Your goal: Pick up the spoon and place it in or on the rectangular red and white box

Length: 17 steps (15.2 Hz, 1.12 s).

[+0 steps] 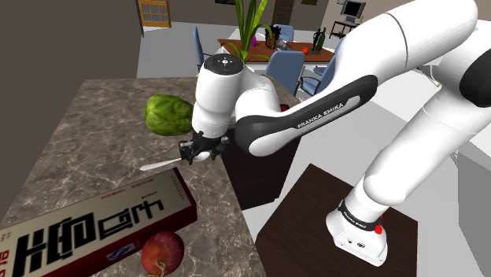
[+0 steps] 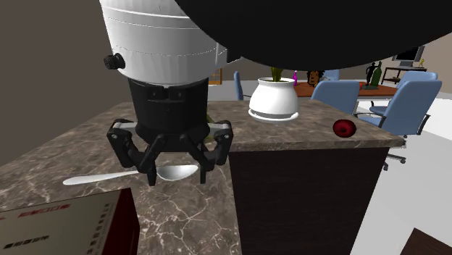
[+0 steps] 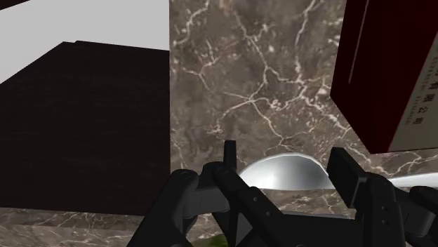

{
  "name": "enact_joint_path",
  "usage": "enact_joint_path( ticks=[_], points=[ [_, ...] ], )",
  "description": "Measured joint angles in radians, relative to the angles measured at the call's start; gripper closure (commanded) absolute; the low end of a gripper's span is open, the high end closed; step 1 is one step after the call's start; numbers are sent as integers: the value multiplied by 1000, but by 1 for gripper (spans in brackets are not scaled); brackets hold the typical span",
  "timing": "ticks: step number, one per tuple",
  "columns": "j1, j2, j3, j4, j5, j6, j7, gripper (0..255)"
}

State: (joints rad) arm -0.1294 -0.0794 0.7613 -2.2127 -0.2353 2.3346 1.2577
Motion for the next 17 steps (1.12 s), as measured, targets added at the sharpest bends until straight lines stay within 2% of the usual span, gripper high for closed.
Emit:
enact_joint_path(
  ticks=[13,15,17],
  points=[
    [12,-83,-28,106,99,-157,-97,255],
    [15,-74,-17,132,92,-179,-82,255],
    [21,-29,16,188,54,-211,-31,255]
  ],
)
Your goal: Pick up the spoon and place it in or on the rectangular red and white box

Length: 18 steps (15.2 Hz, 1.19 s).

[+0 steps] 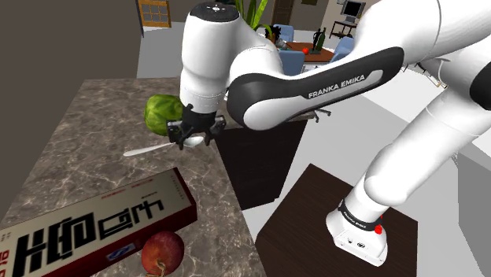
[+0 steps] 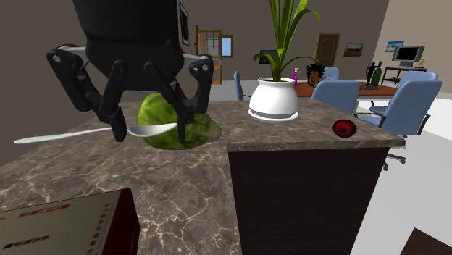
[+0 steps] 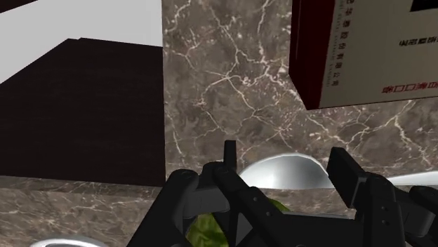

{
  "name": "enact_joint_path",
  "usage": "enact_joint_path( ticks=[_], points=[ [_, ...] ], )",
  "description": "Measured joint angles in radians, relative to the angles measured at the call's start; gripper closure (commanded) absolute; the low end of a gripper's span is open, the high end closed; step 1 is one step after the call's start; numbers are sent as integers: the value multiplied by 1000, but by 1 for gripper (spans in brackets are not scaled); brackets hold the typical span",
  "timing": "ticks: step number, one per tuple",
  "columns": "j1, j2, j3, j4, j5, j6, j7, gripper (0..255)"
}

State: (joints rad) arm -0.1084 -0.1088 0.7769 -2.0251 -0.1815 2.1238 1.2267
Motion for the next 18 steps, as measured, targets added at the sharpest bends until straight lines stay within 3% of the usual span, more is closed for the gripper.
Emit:
enact_joint_path(
  ticks=[4,7,10,14,18],
  points=[
    [42,150,76,133,-135,-67,157,255],
    [108,265,101,245,-235,-136,258,255],
    [219,407,97,385,-349,-215,356,255],
    [378,559,70,574,-451,-318,434,255],
    [396,587,59,566,-474,-296,458,255]
  ],
)
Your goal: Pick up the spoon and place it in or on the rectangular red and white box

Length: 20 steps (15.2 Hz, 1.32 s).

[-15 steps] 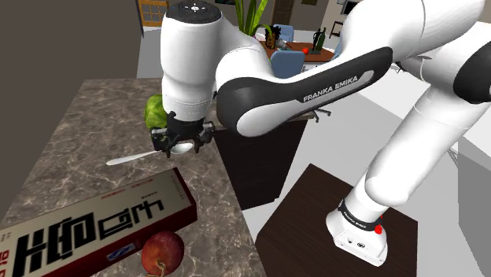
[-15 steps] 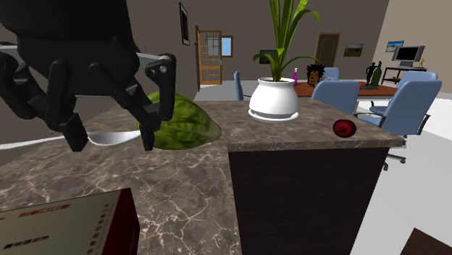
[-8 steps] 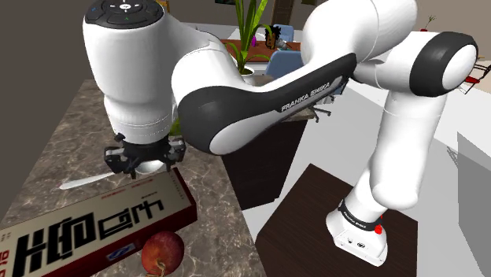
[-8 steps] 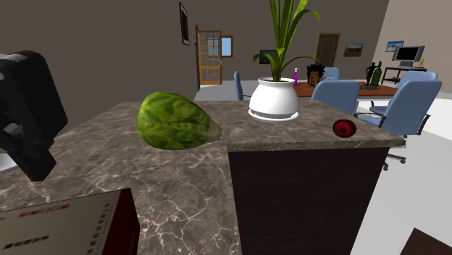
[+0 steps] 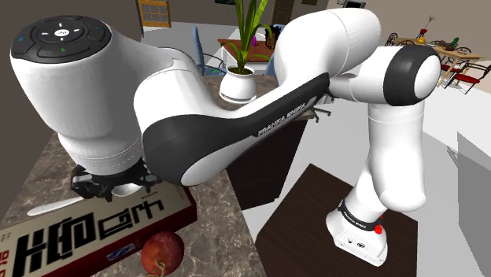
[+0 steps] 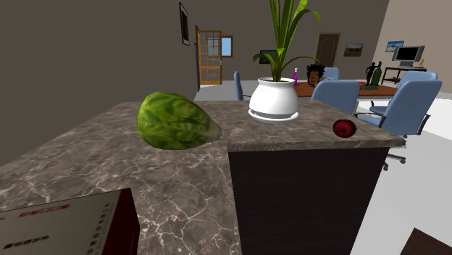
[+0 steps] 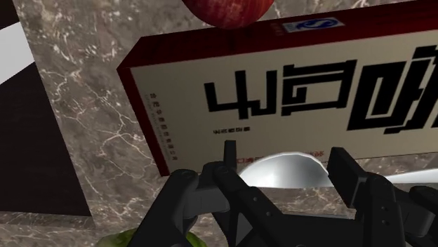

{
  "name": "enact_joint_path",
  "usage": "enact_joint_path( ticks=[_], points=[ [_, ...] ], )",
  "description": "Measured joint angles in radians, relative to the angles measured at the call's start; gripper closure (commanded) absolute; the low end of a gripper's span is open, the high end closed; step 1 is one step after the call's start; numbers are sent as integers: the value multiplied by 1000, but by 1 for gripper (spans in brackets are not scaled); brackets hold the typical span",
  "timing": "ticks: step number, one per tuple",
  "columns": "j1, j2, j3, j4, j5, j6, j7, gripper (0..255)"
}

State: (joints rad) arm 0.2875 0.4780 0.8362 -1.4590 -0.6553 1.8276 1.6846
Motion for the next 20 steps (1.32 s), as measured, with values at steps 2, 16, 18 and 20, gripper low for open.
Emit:
enact_joint_path(
  ticks=[2,16,18,20],
  points=[
    [-6,0,-2,-27,-4,24,10,255],
    [-12,25,-19,-110,-38,115,56,255],
    [-12,25,-19,-110,-38,116,56,0],
    [-12,25,-19,-110,-38,116,56,0]
  ],
)
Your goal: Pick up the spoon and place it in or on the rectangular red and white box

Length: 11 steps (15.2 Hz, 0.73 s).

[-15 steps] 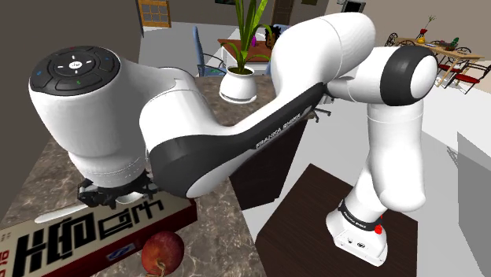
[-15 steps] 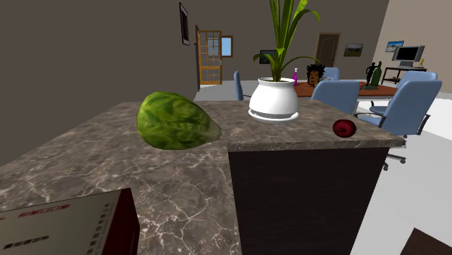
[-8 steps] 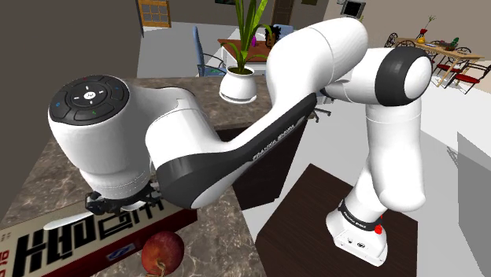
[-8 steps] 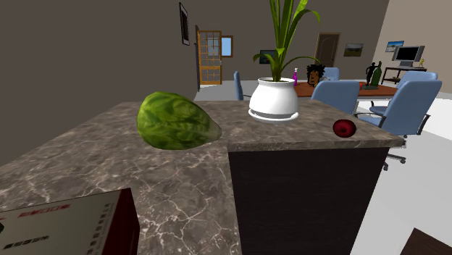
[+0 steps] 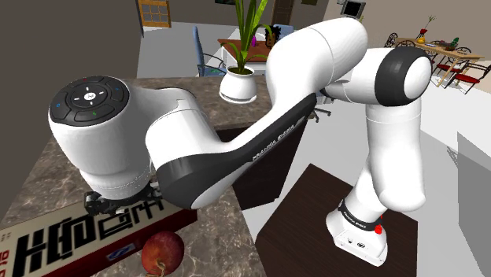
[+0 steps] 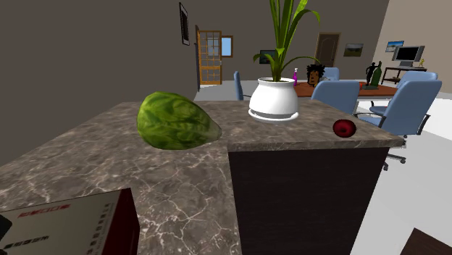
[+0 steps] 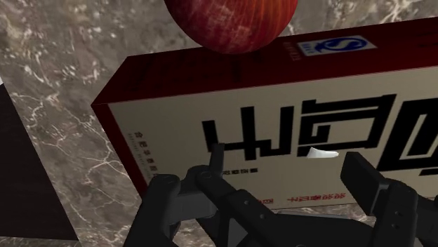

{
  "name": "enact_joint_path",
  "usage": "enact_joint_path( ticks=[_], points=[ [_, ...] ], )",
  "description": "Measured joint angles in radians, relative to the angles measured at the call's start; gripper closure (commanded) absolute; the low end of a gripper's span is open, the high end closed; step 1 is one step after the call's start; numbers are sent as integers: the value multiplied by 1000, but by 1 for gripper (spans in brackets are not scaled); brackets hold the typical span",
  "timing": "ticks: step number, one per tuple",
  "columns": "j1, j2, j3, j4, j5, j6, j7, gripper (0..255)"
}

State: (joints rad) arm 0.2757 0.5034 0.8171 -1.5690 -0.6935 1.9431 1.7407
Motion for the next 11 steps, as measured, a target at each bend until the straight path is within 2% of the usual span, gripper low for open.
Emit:
enact_joint_path(
  ticks=[4,11],
  points=[
    [0,0,0,0,0,0,0,0],
    [6,-46,28,54,43,-85,-26,0]
  ],
)
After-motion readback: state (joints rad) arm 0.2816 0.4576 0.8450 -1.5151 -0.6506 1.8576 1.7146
